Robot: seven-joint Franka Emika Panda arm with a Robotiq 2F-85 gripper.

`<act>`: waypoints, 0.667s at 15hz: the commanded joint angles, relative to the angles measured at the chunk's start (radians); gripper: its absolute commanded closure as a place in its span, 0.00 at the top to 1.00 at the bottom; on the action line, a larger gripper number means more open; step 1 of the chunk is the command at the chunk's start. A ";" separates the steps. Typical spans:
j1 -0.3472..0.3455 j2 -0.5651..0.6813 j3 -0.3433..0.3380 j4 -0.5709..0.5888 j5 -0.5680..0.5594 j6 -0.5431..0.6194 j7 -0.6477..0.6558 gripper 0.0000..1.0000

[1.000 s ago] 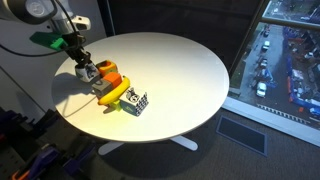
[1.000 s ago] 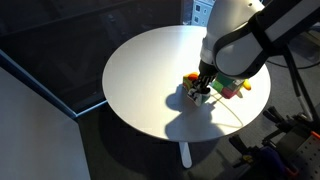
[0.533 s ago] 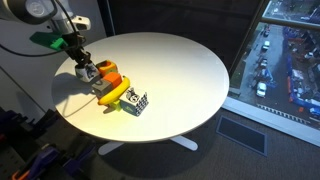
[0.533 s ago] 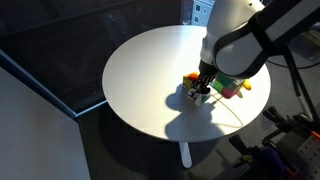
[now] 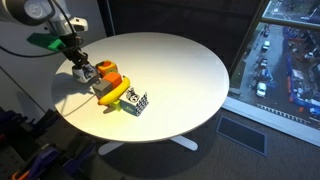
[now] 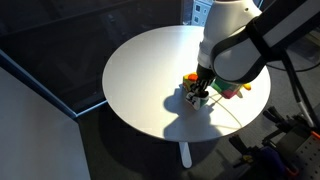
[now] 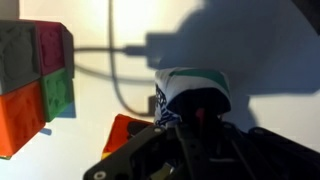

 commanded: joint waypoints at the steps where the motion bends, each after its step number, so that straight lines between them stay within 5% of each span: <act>1: 0.013 0.008 0.003 0.014 -0.017 0.005 0.022 0.06; 10: 0.042 0.071 -0.005 0.079 -0.017 0.009 0.052 0.06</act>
